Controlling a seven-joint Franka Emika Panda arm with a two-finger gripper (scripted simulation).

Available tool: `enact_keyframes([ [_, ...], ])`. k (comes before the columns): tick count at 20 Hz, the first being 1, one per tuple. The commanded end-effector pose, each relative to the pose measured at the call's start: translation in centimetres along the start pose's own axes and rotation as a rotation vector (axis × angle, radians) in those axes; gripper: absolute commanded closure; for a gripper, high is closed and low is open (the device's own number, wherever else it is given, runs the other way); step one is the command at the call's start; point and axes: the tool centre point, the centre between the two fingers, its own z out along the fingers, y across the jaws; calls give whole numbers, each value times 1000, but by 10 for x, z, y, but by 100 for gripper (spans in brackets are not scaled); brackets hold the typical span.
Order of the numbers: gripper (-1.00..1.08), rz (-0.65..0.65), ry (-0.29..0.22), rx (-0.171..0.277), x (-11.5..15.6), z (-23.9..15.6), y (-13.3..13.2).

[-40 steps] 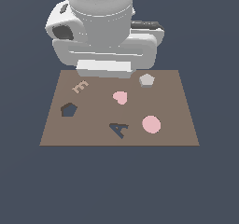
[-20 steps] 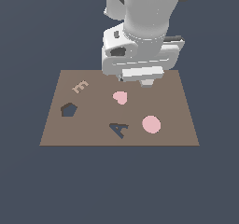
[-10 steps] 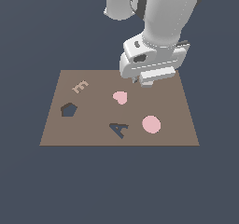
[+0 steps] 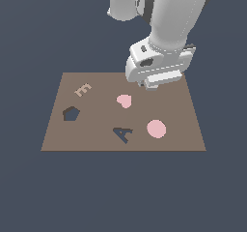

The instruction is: Insert a designated object into the corresponding slot on a board.

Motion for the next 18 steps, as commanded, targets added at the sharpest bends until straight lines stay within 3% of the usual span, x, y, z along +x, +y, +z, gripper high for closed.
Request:
enact_keyframes([
  [1, -92, -1, 0, -1, 0, 7, 0],
  [7, -92, -2, 0, -2, -1, 18, 0],
  [8, 108, -2, 0, -2, -1, 18, 0],
  [18, 108, -2, 2, -2, 0, 17, 0],
])
